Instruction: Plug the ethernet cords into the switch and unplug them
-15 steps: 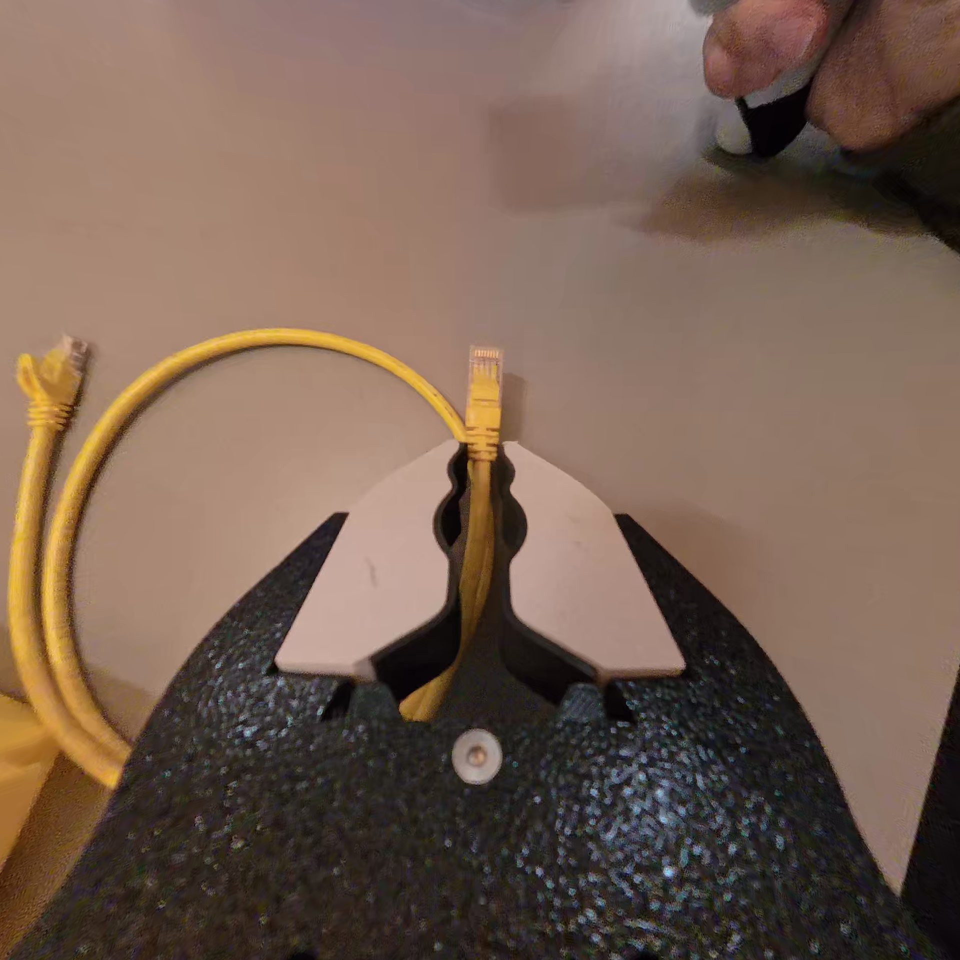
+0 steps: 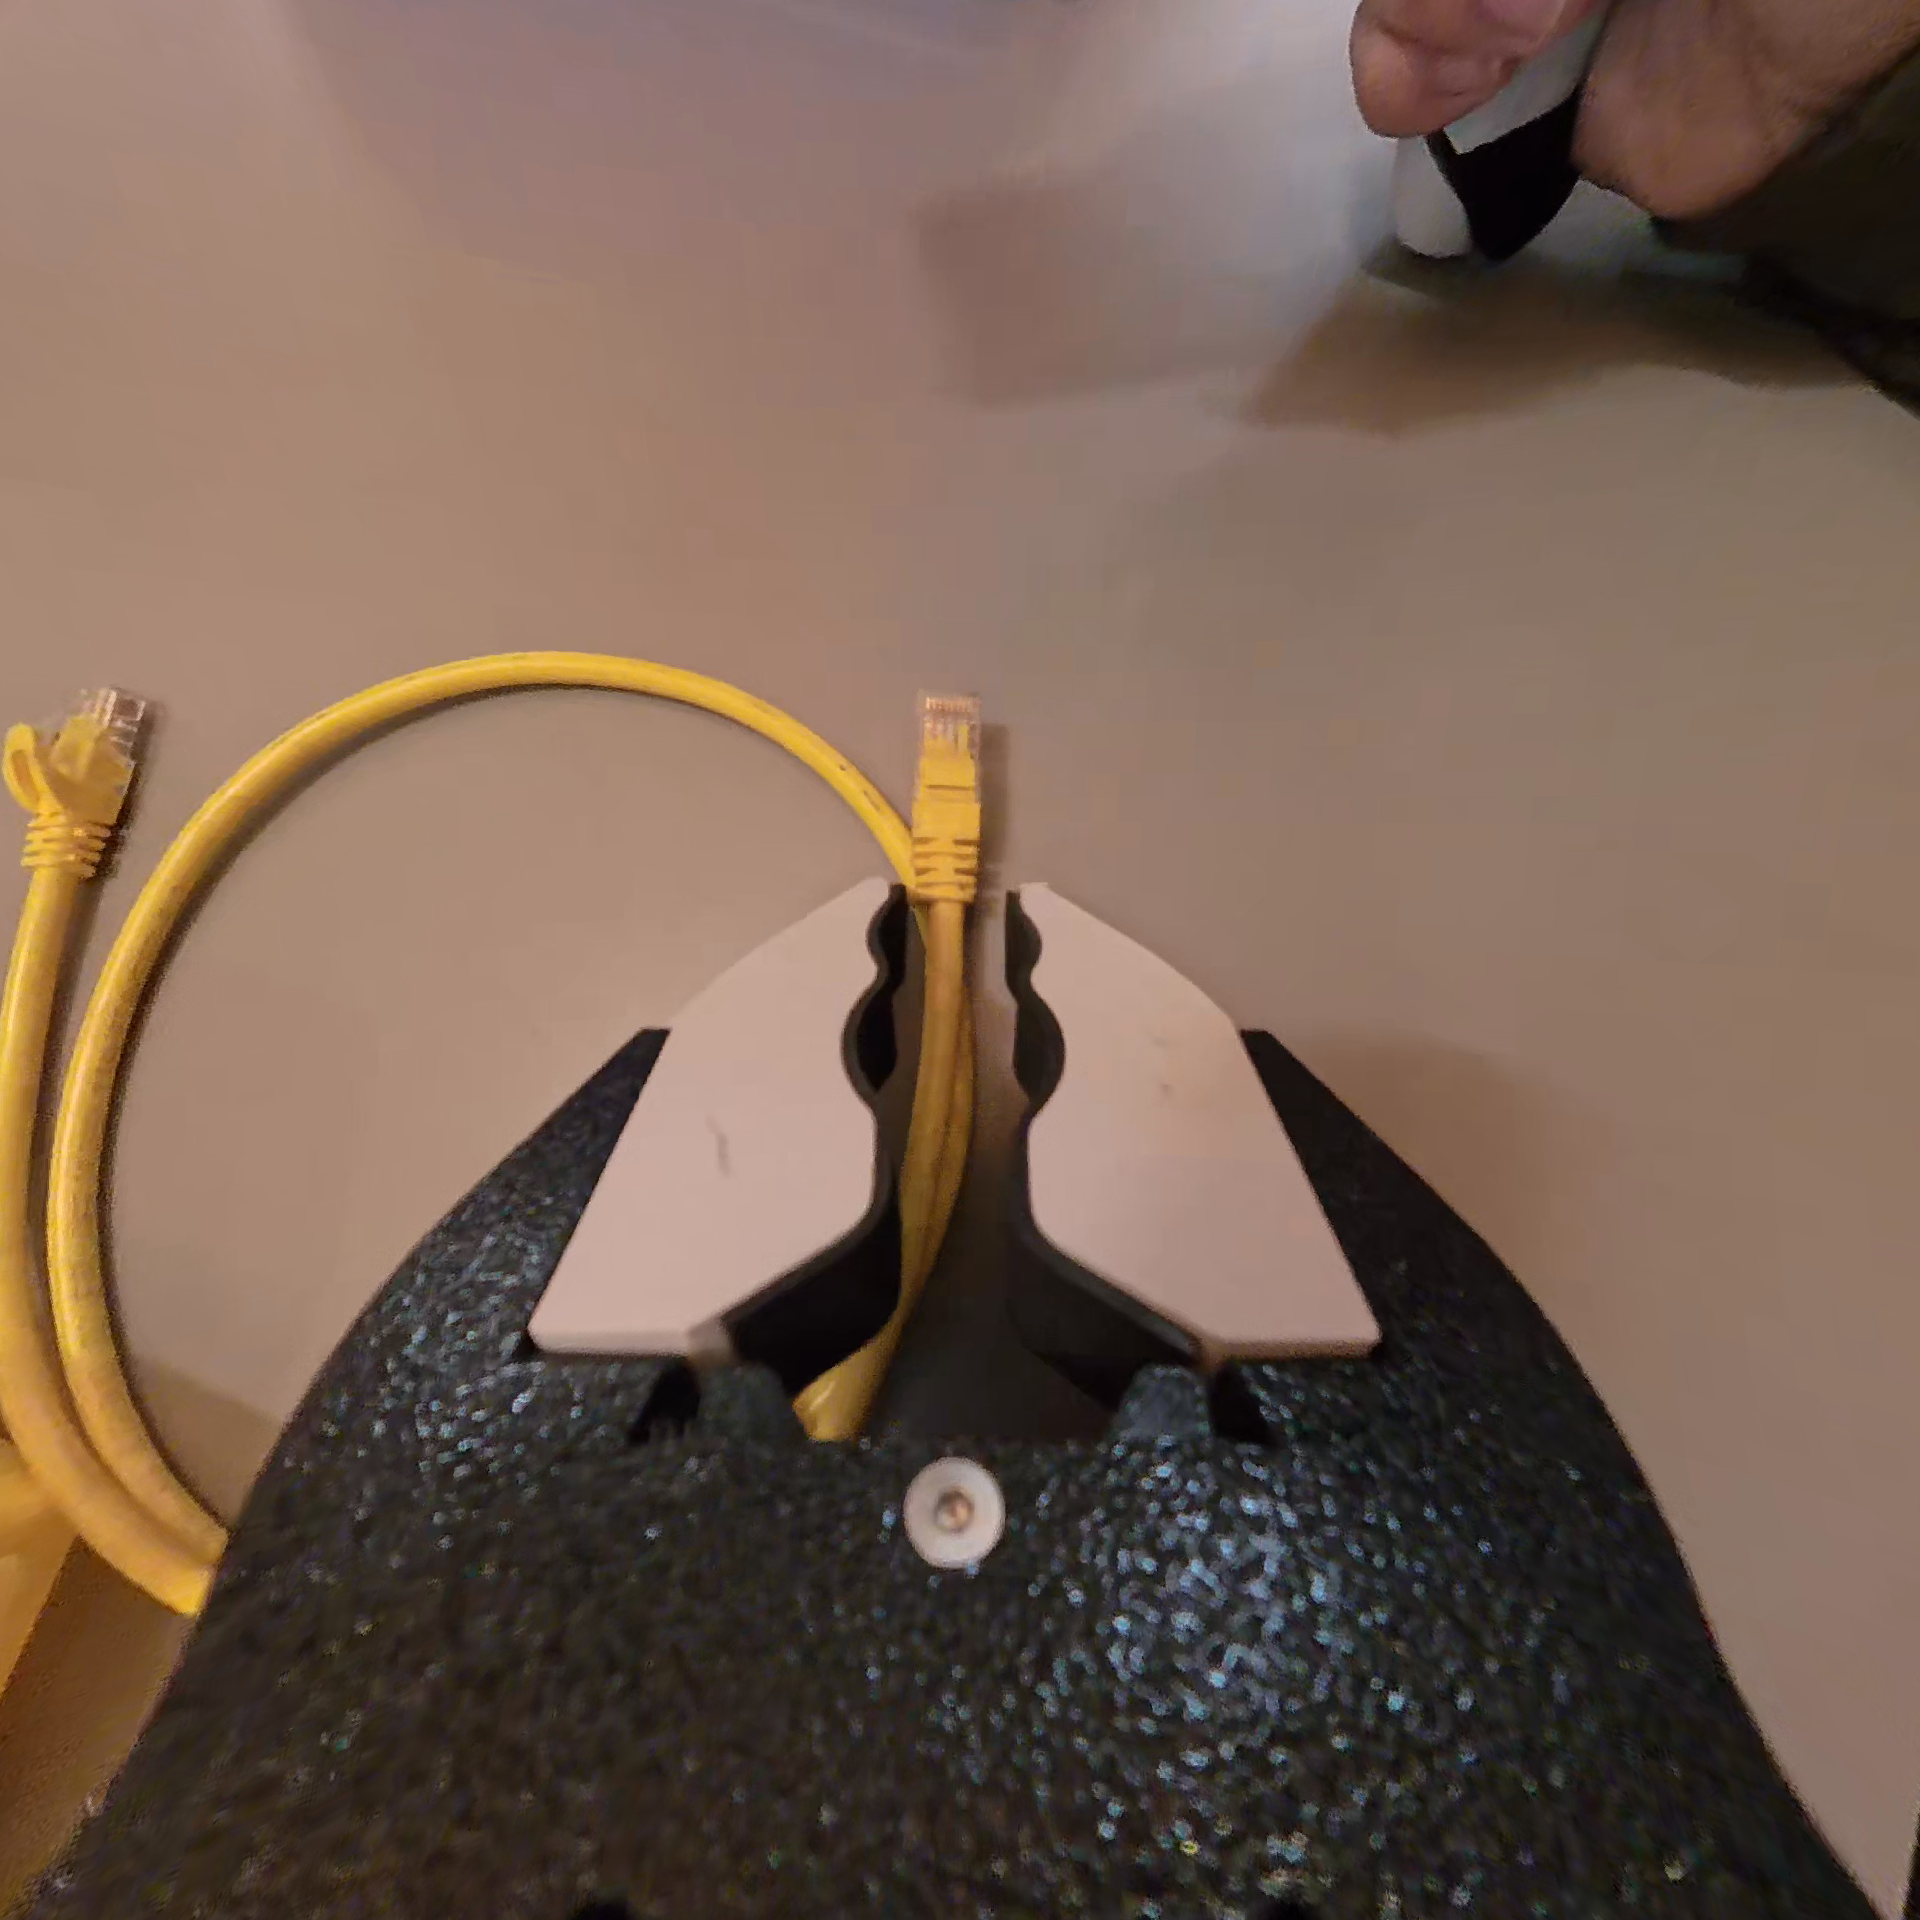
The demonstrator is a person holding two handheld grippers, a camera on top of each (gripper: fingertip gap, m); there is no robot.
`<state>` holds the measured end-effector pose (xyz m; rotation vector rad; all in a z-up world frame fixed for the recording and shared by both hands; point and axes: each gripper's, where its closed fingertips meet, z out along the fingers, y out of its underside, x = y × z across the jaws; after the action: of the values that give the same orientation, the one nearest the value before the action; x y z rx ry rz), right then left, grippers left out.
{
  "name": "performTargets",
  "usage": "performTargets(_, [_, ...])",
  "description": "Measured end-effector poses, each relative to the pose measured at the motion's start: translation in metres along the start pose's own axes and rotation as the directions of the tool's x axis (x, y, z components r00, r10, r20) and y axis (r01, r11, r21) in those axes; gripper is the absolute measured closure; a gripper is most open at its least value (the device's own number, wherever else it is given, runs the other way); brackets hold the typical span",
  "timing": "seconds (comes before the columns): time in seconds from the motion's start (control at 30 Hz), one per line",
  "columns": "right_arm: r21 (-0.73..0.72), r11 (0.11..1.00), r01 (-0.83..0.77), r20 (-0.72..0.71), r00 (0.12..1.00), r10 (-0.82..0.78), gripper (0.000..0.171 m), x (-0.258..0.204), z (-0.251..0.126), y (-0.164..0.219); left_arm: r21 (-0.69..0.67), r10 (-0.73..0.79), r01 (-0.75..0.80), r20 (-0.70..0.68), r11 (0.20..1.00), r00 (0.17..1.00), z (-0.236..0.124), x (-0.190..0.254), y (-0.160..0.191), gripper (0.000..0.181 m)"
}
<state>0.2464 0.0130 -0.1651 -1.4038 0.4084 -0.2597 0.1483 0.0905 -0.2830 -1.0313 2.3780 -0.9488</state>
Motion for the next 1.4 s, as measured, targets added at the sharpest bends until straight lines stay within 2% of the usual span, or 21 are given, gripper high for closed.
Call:
performTargets(0.3, [-0.015,0.999,0.030,0.018,0.999,-0.029,0.109,-0.005,0.002,0.002,-0.005,-0.051,0.051,-0.009,0.999,0.999,0.001,-0.005,0.000,0.173])
performTargets(0.4, [-0.033,0.999,0.037,0.028,0.999,-0.036,0.109,-0.007,0.003,0.004,0.030,-0.068,0.068,0.010,0.997,0.998,-0.001,-0.007,-0.008,0.173])
performTargets(0.5, [-0.057,0.996,0.062,0.052,0.997,-0.059,0.109,-0.012,0.006,0.008,0.029,-0.148,0.146,0.057,0.989,0.987,-0.021,-0.013,-0.024,0.173])
performTargets(0.67, [-0.140,0.981,0.136,0.089,0.988,-0.124,0.109,-0.026,0.013,0.020,0.054,-0.101,0.094,0.153,0.994,0.983,-0.054,-0.009,-0.056,0.173])
performTargets(0.9, [-0.202,0.951,0.233,0.104,0.971,-0.216,0.109,-0.045,0.021,0.033,-0.009,-0.066,0.070,0.208,0.998,0.976,-0.051,-0.010,-0.050,0.172])
performTargets(0.97, [-0.206,0.955,0.212,0.126,0.974,-0.189,0.109,-0.054,0.024,0.035,-0.023,-0.065,0.072,0.232,0.997,0.971,-0.052,-0.014,-0.047,0.173])
performTargets(1.27, [-0.251,0.932,0.262,0.134,0.963,-0.235,0.109,-0.067,0.029,0.041,-0.011,-0.097,0.102,0.220,0.995,0.971,-0.054,-0.019,-0.044,0.173])
performTargets(1.4, [-0.264,0.902,0.341,0.110,0.940,-0.323,0.109,-0.068,0.030,0.043,-0.040,-0.117,0.129,0.224,0.991,0.968,-0.051,-0.019,-0.038,0.173])
